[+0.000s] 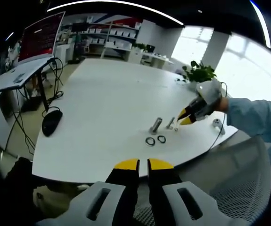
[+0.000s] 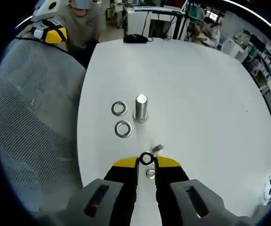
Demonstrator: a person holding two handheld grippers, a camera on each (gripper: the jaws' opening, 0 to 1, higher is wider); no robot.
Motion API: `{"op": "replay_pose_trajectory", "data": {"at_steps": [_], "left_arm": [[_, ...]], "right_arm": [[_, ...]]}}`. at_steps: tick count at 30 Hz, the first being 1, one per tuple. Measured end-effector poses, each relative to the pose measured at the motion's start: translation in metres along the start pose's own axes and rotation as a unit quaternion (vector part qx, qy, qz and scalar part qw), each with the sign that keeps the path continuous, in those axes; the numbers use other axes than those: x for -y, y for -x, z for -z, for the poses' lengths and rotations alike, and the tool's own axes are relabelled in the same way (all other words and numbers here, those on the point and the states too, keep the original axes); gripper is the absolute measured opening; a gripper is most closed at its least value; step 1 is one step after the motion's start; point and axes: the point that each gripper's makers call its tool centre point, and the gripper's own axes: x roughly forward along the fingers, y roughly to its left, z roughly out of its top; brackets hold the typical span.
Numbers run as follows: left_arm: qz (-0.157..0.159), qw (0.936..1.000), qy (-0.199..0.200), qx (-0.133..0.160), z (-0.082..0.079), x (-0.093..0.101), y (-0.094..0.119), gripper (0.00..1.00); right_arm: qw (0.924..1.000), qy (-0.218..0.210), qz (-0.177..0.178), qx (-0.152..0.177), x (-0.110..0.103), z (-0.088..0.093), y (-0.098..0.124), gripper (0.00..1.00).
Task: Place the washer onto the threaded stud by aligning its center hole with the stud, sliding it down to the base, and recovering from edge contact or off-axis alignment until the washer reaches the visible bottom stop.
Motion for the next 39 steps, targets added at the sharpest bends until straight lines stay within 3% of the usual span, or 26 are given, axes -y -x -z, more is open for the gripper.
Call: {"op": "replay_pose_trajectory", "data": {"at_steps": [15, 39], "left_arm": [[0.002, 1.0000, 0.000, -0.001, 0.000, 0.001, 0.000, 0.04], [0.002, 1.0000, 0.000, 0.000, 0.000, 0.001, -0.001, 0.04]], "right_arm": [[0.9991, 0.016, 0.037, 0.016, 0.016, -0.018, 0.002, 0.15], [0.9995, 0.012, 0.026, -0.011, 0.020, -0.012, -0.010, 0.15]]}}
